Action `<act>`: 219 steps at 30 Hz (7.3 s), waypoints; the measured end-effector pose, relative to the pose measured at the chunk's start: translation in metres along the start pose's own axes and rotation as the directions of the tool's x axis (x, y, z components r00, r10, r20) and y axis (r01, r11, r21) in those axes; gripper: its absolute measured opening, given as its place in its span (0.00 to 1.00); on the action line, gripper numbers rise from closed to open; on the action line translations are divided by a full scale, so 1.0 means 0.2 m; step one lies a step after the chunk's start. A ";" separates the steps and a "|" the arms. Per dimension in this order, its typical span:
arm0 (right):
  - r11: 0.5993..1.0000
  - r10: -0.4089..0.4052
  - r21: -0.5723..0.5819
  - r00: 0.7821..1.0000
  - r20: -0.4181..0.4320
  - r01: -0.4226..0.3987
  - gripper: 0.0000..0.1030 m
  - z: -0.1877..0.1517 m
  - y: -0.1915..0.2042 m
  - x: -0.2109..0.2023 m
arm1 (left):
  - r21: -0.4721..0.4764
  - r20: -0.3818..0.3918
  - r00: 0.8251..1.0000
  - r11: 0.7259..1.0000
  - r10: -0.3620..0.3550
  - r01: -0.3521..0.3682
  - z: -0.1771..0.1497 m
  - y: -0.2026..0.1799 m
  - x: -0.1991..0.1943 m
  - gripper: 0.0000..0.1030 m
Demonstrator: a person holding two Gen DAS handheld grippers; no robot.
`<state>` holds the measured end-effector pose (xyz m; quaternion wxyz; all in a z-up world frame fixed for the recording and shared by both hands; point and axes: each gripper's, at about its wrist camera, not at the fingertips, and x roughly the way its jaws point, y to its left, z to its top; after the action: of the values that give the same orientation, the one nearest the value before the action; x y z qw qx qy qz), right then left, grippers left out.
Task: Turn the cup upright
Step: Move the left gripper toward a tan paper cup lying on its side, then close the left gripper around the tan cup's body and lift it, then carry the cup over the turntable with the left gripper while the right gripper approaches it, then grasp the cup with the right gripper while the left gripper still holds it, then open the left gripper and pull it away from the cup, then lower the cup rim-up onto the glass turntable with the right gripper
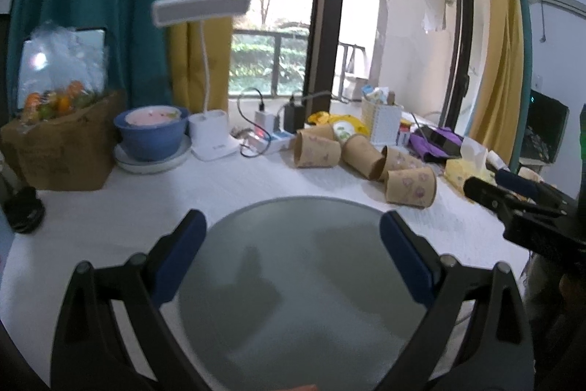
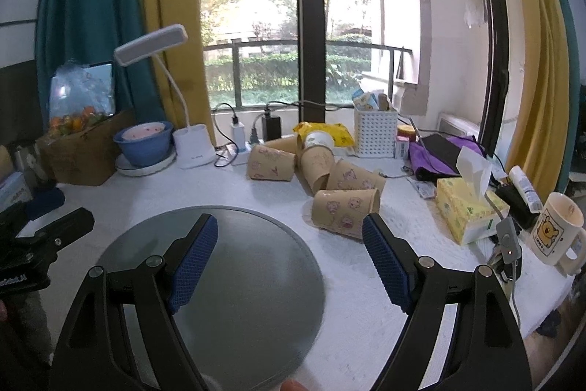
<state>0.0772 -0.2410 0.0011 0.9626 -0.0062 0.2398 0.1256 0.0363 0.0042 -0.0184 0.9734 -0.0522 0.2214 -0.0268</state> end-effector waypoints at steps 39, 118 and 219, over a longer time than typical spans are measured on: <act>0.982 -0.034 0.179 0.990 -0.138 0.059 0.81 0.19 -0.75 0.74 | -0.014 -0.437 0.897 0.997 -0.068 0.069 0.40 -0.55 1.46 0.93; 0.940 0.320 0.182 0.930 -0.178 -0.289 0.81 0.02 0.16 0.20 | 0.023 -0.267 0.940 0.974 -0.212 0.226 -0.09 -0.02 0.25 0.57; 0.973 0.163 -0.140 0.975 -0.154 -0.185 0.68 -0.11 0.66 0.39 | -0.325 -0.141 0.985 0.944 -0.103 0.053 -0.19 0.59 0.10 0.72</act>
<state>0.1000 -0.0957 -0.0482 0.9251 -0.0682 0.2967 0.2269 0.0422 0.1168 -0.0745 0.9300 -0.2158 0.2958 -0.0331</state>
